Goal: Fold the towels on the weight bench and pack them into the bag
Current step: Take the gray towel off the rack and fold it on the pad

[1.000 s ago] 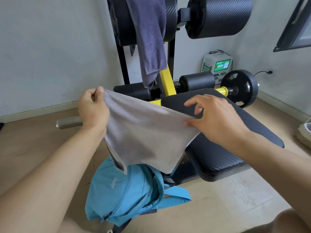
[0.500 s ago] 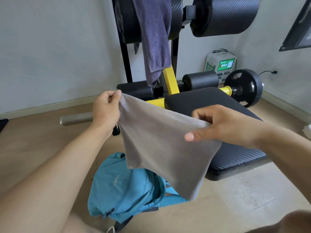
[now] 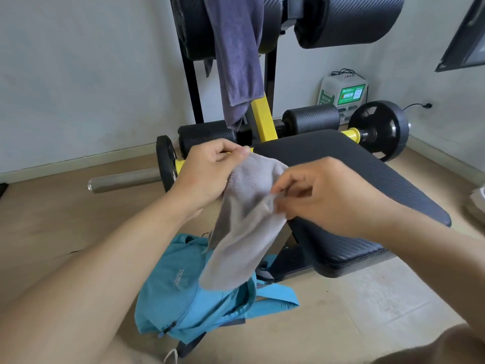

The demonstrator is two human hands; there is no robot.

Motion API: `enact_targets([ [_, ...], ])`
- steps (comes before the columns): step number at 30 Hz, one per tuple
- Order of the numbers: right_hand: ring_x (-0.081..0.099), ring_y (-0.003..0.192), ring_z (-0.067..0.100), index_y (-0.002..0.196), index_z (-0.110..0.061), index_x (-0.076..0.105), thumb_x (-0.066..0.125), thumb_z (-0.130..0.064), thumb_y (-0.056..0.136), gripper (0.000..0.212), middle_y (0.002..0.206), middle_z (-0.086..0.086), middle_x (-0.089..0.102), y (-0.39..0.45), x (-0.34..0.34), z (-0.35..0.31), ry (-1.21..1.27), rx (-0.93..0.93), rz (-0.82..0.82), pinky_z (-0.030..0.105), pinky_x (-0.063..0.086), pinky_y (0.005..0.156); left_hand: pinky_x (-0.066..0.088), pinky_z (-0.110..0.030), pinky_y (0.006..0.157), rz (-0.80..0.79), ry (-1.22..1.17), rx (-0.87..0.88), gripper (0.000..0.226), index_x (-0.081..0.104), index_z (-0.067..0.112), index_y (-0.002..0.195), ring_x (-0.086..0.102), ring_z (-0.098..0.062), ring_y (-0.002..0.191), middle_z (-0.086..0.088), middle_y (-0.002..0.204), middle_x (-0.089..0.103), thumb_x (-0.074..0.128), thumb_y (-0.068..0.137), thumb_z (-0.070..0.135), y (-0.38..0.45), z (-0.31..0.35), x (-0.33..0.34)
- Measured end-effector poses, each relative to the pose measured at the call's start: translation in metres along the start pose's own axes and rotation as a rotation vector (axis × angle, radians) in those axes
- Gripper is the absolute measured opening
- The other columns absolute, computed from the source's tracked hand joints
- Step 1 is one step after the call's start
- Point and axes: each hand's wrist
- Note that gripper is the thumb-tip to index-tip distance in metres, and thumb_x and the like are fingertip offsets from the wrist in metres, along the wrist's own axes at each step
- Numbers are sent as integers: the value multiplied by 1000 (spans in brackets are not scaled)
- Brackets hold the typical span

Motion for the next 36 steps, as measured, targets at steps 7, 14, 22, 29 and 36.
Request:
enact_targets([
  [7, 54, 87, 5, 80, -30, 74, 76, -46, 82, 16, 84, -10, 63, 8, 1, 11, -92, -56, 317, 18, 39, 71, 58, -52, 87, -121, -91, -49, 19, 74, 11, 100, 72, -42, 93, -15, 90, 79, 67, 97, 29, -19, 16, 17],
  [14, 58, 87, -1, 81, -29, 74, 76, -42, 86, 14, 76, -17, 68, 6, 2, 15, -57, -38, 351, 11, 42, 69, 62, -38, 76, -149, -147, -90, 19, 72, 7, 102, 74, -27, 82, -16, 92, 78, 65, 98, 24, -24, 20, 24],
  [22, 62, 75, 6, 82, -30, 73, 70, -42, 88, 13, 75, -12, 70, 6, 0, 19, -26, -27, 352, 26, 50, 64, 58, -32, 84, -228, -167, -33, 39, 70, 14, 94, 74, -19, 86, -9, 92, 80, 84, 63, 34, -27, 21, 26],
  [29, 54, 78, 18, 75, -24, 64, 65, -60, 83, 37, 70, -4, 64, 10, -6, 25, -197, -113, 258, 28, 34, 69, 55, -19, 72, -129, -228, -43, 20, 70, 15, 90, 72, -14, 79, -6, 86, 79, 76, 79, 30, -17, 19, 15],
  [36, 50, 88, 9, 87, -31, 65, 52, -66, 84, 38, 78, -18, 60, 7, -19, 28, -467, -120, 268, 21, 23, 92, 52, -14, 65, -25, -151, -69, 6, 67, 15, 90, 70, -4, 72, 4, 78, 78, 71, 92, 18, -1, 0, -10],
])
Point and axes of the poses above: each hand's wrist, its own y-axis towards the middle knuckle, its own x-axis out of the palm, z = x × y
